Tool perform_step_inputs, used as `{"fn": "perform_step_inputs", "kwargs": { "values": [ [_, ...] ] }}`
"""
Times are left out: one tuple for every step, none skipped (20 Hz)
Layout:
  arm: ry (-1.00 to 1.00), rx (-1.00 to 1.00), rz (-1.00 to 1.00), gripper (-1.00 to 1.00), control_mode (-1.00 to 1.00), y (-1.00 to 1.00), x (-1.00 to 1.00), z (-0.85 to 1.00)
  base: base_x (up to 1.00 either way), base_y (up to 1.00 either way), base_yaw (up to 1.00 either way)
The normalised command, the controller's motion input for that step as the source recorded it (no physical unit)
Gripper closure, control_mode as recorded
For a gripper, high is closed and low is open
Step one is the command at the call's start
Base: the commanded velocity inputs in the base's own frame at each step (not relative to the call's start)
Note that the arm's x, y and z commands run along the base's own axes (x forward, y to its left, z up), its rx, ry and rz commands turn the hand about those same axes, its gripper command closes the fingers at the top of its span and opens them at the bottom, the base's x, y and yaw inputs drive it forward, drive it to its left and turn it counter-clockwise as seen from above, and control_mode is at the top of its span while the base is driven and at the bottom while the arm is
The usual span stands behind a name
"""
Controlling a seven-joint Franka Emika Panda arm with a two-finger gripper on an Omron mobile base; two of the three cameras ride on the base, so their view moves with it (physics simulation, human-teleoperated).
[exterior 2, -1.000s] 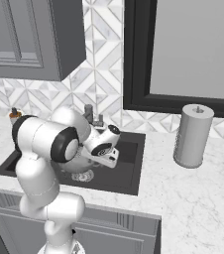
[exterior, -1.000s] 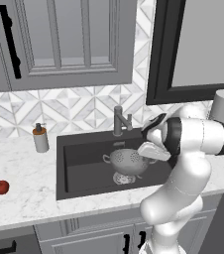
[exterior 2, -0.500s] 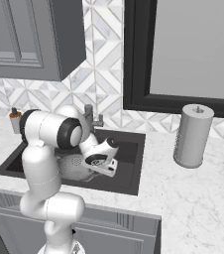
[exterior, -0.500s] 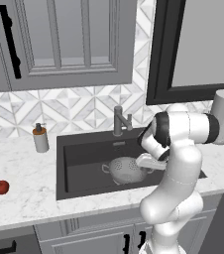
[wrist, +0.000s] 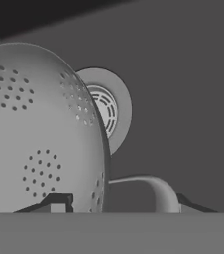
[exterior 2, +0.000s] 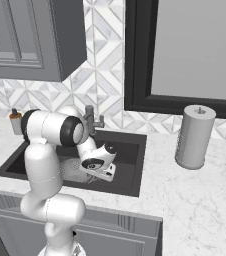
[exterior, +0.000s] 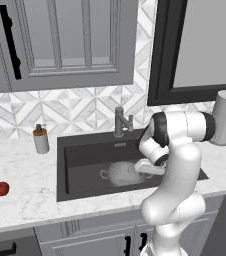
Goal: Put the colander in the sink, put the apple in the colander, and turn on the sink faucet and pour water over the colander.
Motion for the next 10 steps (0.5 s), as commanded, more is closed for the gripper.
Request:
{"fn": "perform_step_inputs", "kwargs": {
  "values": [
    [0.00, 0.00, 0.00, 1.00, -1.00, 0.21, 0.03, 0.00, 0.00, 0.00, 0.00],
    [0.00, 0.00, 0.00, 1.00, -1.00, 0.23, 0.06, 0.00, 0.00, 0.00, 0.00],
    [0.00, 0.00, 0.00, 1.00, -1.00, 0.23, 0.11, 0.00, 0.00, 0.00, 0.00],
    [0.00, 0.00, 0.00, 1.00, -1.00, 0.21, 0.19, 0.00, 0.00, 0.00, 0.00],
    [0.00, 0.00, 0.00, 1.00, -1.00, 0.14, 0.24, -0.01, 0.00, 0.00, 0.00],
    [0.00, 0.00, 0.00, 1.00, -1.00, 0.05, 0.36, -0.05, 0.00, 0.00, 0.00],
    [0.00, 0.00, 0.00, 1.00, -1.00, 0.00, 0.38, -0.10, 0.00, 0.00, 0.00],
    [0.00, 0.00, 0.00, 1.00, -1.00, 0.00, 0.38, -0.12, 0.00, 0.00, 0.00],
    [0.00, 0.00, 0.00, 1.00, -1.00, 0.00, 0.37, -0.13, 0.00, 0.00, 0.00],
    [0.00, 0.00, 0.00, 1.00, -1.00, -0.01, 0.36, -0.11, 0.00, 0.00, 0.00]
  ]
}}
